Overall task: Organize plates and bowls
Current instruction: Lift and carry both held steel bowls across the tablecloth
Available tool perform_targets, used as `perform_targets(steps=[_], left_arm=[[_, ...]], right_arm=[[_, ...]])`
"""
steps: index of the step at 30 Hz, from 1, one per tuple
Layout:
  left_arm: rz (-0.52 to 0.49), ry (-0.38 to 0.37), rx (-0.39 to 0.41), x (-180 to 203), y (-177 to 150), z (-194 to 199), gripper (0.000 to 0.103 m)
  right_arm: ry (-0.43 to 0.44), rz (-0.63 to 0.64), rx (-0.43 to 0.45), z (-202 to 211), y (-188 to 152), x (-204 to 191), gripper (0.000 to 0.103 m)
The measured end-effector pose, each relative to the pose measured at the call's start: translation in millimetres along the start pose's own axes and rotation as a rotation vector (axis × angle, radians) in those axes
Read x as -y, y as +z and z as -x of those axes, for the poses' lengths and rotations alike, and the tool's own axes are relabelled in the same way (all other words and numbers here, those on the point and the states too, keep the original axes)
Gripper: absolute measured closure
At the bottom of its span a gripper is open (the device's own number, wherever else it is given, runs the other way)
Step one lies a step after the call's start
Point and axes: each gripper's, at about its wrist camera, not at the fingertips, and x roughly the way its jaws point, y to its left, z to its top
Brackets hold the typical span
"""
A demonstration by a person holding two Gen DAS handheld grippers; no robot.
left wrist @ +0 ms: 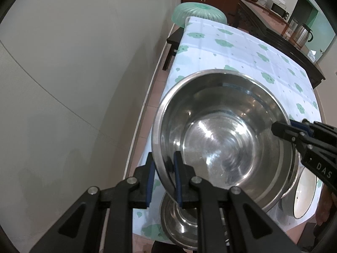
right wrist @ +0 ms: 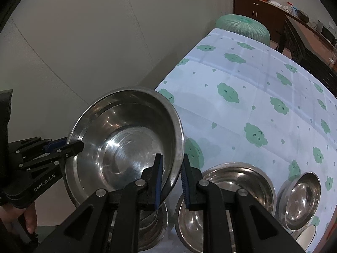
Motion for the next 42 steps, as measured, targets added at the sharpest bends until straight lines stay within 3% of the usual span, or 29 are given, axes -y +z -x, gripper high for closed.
perform_targets(steps=[42], left_arm=[[-0.081,-0.044,-0.033,-10,-66,11,0.089]], right_arm=[[-0.063,-0.033,-0.036,10,-76,-41,0.085]])
